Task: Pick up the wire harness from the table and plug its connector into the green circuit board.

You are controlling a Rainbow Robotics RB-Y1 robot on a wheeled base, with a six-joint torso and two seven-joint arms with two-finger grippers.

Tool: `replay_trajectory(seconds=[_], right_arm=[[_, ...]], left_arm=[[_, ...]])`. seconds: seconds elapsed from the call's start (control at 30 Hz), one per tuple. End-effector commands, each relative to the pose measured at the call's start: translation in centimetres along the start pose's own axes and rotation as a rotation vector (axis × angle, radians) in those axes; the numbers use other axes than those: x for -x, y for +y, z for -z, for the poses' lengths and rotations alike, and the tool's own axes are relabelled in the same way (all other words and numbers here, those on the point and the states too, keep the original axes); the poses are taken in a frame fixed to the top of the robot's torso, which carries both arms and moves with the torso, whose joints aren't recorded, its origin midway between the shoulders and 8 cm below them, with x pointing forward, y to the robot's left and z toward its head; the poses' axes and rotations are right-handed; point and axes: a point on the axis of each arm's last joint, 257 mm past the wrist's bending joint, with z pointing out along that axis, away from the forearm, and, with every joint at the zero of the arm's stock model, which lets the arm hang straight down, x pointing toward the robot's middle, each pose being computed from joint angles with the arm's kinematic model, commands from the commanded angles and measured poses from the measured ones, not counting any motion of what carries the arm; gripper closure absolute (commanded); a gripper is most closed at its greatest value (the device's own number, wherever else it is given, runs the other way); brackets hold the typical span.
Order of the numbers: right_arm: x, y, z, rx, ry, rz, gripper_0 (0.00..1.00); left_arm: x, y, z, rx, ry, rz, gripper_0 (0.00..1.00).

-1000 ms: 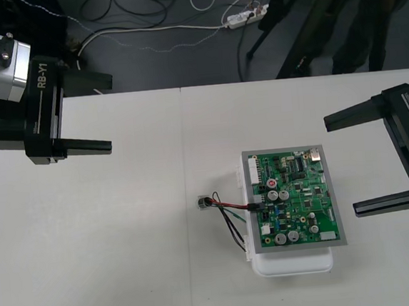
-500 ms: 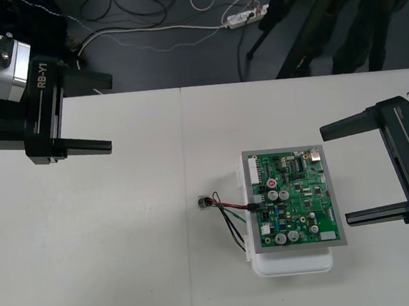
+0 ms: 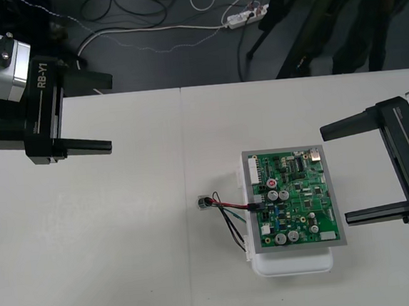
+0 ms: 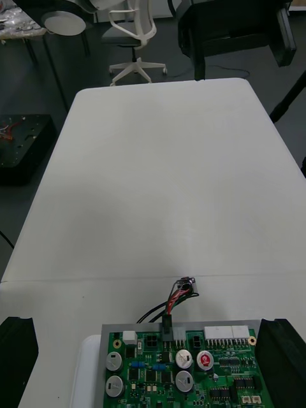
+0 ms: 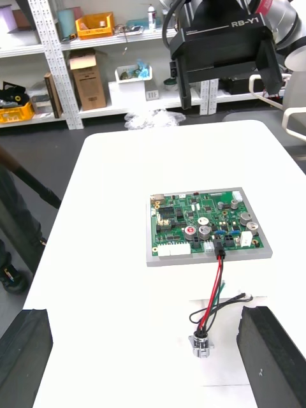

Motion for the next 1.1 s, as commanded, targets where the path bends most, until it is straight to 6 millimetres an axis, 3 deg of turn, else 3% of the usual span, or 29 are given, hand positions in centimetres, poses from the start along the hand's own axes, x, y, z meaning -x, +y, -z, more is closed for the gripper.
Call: replay_trajectory(seconds=[0.03, 1.1], right_arm=[[-0.04, -0.28, 0.44, -0.032, 0.001, 0.003, 0.00], [-0.04, -0.28, 0.44, -0.032, 0.001, 0.003, 0.00]], left_arm=[[1.85, 1.45, 1.03, 0.046, 0.006, -0.008, 0.14], [1.85, 1.45, 1.03, 0.046, 0.006, -0.008, 0.15]])
